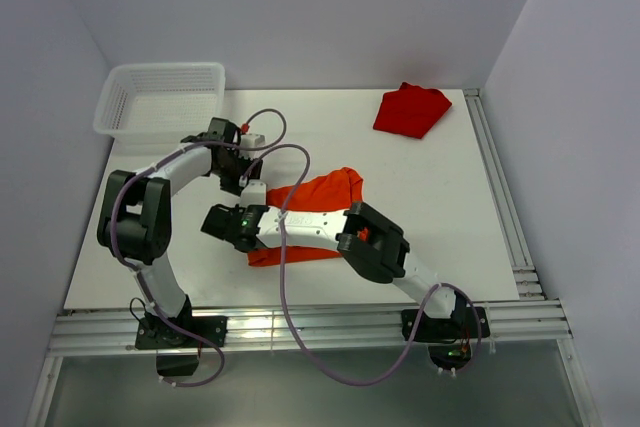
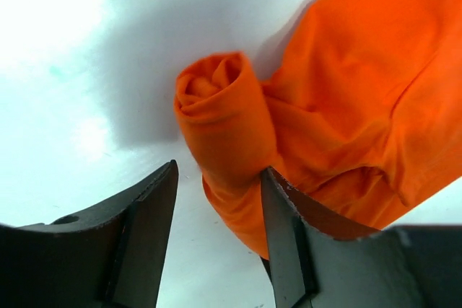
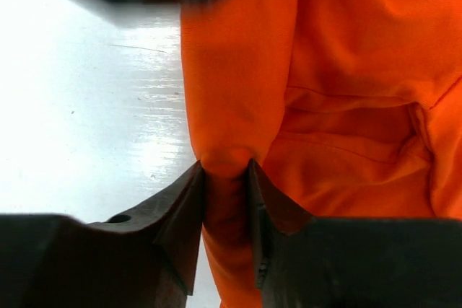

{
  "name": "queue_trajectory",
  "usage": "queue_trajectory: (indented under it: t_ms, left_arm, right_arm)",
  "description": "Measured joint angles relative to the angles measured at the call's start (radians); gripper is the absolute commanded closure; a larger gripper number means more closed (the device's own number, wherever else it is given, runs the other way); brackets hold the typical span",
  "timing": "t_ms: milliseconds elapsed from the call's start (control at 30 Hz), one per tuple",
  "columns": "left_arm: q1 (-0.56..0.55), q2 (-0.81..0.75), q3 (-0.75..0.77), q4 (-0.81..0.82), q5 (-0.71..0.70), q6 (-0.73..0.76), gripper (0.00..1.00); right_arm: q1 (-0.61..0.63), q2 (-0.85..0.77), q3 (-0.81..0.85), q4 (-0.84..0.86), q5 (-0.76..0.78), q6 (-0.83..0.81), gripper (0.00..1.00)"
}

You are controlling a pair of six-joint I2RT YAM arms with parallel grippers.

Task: Roll the t-shirts
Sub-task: Roll the tshirt

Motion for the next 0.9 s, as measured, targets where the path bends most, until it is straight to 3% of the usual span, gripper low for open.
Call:
queue_trajectory:
  t_ms: [100,200,500,667,900]
  left_arm:
    - [0.020,0.010,0.072,-0.035,0.024,0.011,0.44]
    - [0.058,0.011,0.132,-0.052,0.046,0.017,0.44]
    - [0.157,0.011,0.170,-0.100,0.089,0.047,0.45]
    - [0.169,0.011,0.125,-0.097,0.105,0.066,0.45]
    - [0.169,0.011,0.029,-0.089,0.137,0.067,0.45]
  right_arm:
    - [0.000,-0.024,-0.055,0.064,-0.008,-0.003,0.72]
    - [-0.015,-0.105,-0.210,0.224,-0.061,-0.012,0.75]
    - [-0.140,-0.293,-0.721,0.937,-0.411,0.024,0.78]
    - [-0.203,-0.283,-0.866,1.268,-0.548,0.106,0.77]
    - [-0.228,-0.195,-0.914,1.559,-0.644,0.216,0.77]
